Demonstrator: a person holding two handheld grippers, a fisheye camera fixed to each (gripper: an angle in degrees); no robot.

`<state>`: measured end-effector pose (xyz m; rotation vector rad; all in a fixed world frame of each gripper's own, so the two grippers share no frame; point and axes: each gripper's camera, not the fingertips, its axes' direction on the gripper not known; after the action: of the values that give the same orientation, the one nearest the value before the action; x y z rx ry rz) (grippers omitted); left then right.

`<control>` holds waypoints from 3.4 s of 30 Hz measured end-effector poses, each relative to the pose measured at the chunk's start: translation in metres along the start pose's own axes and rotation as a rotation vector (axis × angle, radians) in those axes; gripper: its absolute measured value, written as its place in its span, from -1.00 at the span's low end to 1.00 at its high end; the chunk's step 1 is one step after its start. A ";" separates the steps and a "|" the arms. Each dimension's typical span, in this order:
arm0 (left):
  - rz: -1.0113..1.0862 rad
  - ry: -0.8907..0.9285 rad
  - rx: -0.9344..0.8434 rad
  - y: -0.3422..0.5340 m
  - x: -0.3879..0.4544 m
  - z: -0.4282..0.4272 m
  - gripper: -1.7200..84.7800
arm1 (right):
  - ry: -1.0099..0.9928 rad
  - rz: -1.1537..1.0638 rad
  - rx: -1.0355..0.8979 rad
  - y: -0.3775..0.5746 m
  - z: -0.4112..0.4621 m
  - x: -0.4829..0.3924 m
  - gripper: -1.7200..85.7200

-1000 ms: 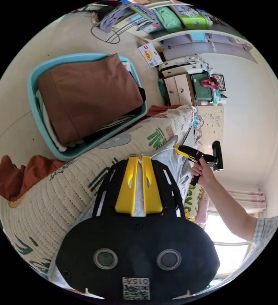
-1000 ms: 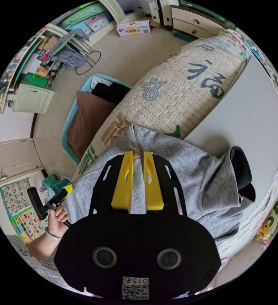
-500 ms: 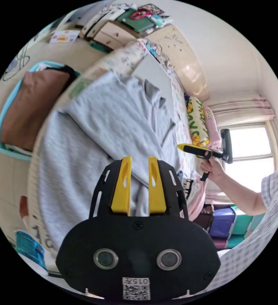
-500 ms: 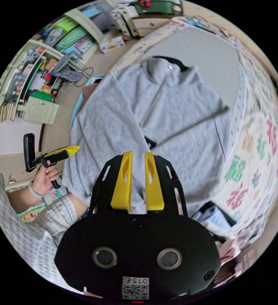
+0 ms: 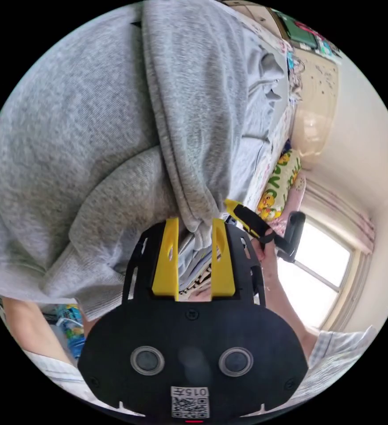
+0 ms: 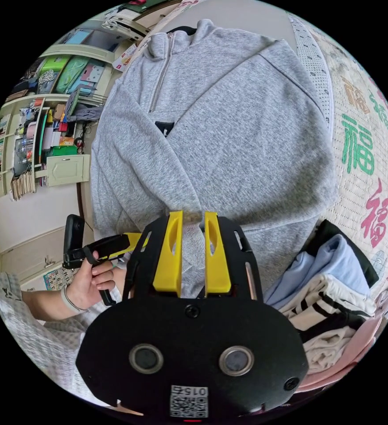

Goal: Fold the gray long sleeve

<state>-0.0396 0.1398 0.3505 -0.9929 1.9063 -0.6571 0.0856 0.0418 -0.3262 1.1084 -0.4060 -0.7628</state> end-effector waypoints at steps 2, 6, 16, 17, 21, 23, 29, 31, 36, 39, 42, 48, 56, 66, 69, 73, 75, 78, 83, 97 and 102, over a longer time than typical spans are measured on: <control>-0.066 0.012 0.068 0.004 0.015 -0.005 -0.74 | -0.019 -0.004 0.008 -0.001 0.006 0.003 -0.80; -0.086 -0.023 0.114 0.009 0.047 -0.011 -0.85 | -0.026 -0.002 0.030 0.000 0.009 0.006 -0.84; 0.079 -0.334 0.139 0.039 0.196 -0.048 -0.96 | 0.249 -0.141 -0.023 -0.005 0.029 -0.029 -0.97; 0.097 -0.380 0.132 0.038 0.213 -0.044 -0.96 | 0.275 -0.156 -0.021 -0.006 0.035 -0.034 -0.97; 0.198 -0.539 0.185 0.057 0.281 -0.035 -0.95 | 0.368 -0.203 -0.043 -0.008 0.046 -0.050 -0.97; 0.250 -0.637 0.243 0.074 0.323 -0.025 -0.95 | 0.423 -0.229 -0.046 -0.008 0.053 -0.059 -0.97; 0.465 -0.951 0.201 0.094 0.434 0.012 -0.94 | 0.484 -0.274 -0.087 -0.014 0.064 -0.071 -0.96; 0.558 -1.021 0.161 0.098 0.462 0.023 -0.94 | 0.471 -0.263 -0.090 -0.016 0.064 -0.070 -0.96; 0.906 -1.188 0.035 0.121 0.522 0.051 -0.93 | 0.448 -0.247 -0.085 -0.020 0.065 -0.069 -0.96; 1.044 -1.223 -0.013 0.132 0.549 0.060 -0.93 | 0.459 -0.250 -0.087 -0.022 0.066 -0.072 -0.96; 1.113 -1.286 -0.053 0.141 0.576 0.075 -0.93 | 0.469 -0.242 -0.090 -0.024 0.067 -0.074 -0.96; 1.121 -1.241 -0.116 0.143 0.616 0.077 -0.92 | 0.510 -0.234 -0.117 -0.032 0.069 -0.082 -0.96; 1.594 -1.518 -0.360 0.182 0.637 0.131 -0.92 | 0.456 -0.158 -0.129 -0.043 0.059 -0.077 -0.96; 1.694 -1.606 -0.316 0.203 0.607 0.147 -0.94 | 0.403 -0.150 -0.110 -0.044 0.042 -0.070 -0.96; 1.751 -1.662 -0.313 0.207 0.585 0.151 -0.95 | 0.418 -0.160 -0.109 -0.043 0.039 -0.072 -0.96; 1.758 -1.653 -0.302 0.198 0.553 0.143 -0.95 | 0.410 -0.159 -0.098 -0.041 0.031 -0.070 -0.96; 1.751 -1.647 -0.294 0.191 0.538 0.139 -0.95 | 0.393 -0.151 -0.091 -0.040 0.026 -0.068 -0.96; 1.727 -1.648 -0.277 0.178 0.508 0.130 -0.95 | 0.357 -0.130 -0.076 -0.039 0.017 -0.062 -0.97; 1.243 -1.200 -0.122 0.108 0.469 0.043 -0.94 | 0.255 -0.147 -0.110 -0.036 -0.005 -0.054 -0.98; 0.257 -0.368 0.179 0.003 0.179 -0.060 -0.93 | 0.302 -0.112 -0.029 -0.008 -0.036 -0.050 -0.82; 0.331 -0.437 0.116 -0.024 0.137 -0.047 -0.93 | 0.250 -0.122 -0.027 0.017 -0.048 -0.051 -0.84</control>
<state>-0.1142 0.0144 0.3297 -0.6593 1.5740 -0.3203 0.0881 0.1138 -0.3270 1.1939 -0.1179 -0.7230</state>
